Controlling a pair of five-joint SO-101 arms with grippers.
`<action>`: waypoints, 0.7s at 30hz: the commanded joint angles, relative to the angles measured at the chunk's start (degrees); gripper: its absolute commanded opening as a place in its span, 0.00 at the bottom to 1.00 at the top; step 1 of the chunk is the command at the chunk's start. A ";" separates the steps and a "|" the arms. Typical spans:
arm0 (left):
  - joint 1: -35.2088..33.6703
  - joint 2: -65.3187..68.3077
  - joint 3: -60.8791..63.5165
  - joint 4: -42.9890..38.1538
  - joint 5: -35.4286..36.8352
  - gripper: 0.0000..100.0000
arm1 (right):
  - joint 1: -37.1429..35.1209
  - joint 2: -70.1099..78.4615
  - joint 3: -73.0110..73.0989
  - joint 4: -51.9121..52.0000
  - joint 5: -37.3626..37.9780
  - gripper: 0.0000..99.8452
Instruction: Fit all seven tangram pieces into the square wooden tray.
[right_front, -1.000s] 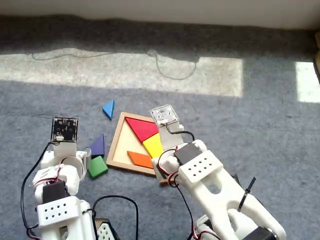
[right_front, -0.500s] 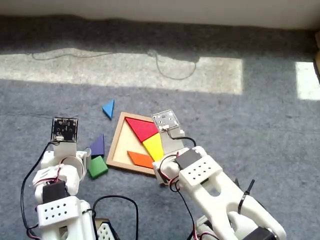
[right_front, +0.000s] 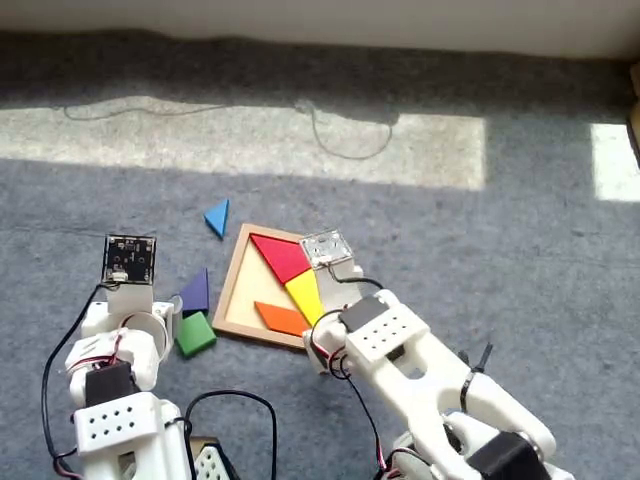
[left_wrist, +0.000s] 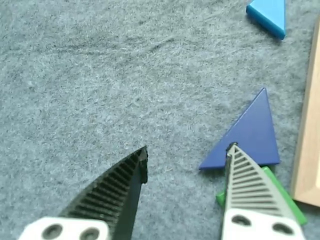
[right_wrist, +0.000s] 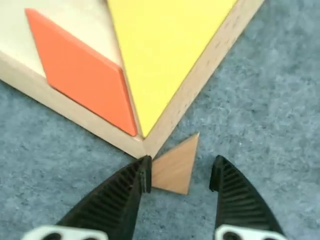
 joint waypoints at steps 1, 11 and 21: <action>-0.48 -0.75 -0.22 -1.14 0.44 0.26 | -0.57 10.15 -7.69 3.82 -1.49 0.20; -0.48 -0.75 -0.22 -1.14 0.44 0.26 | -0.31 13.32 -11.74 4.44 -1.23 0.07; -0.48 -0.75 -0.22 -1.14 0.44 0.26 | 4.70 11.74 -12.09 9.01 8.26 0.01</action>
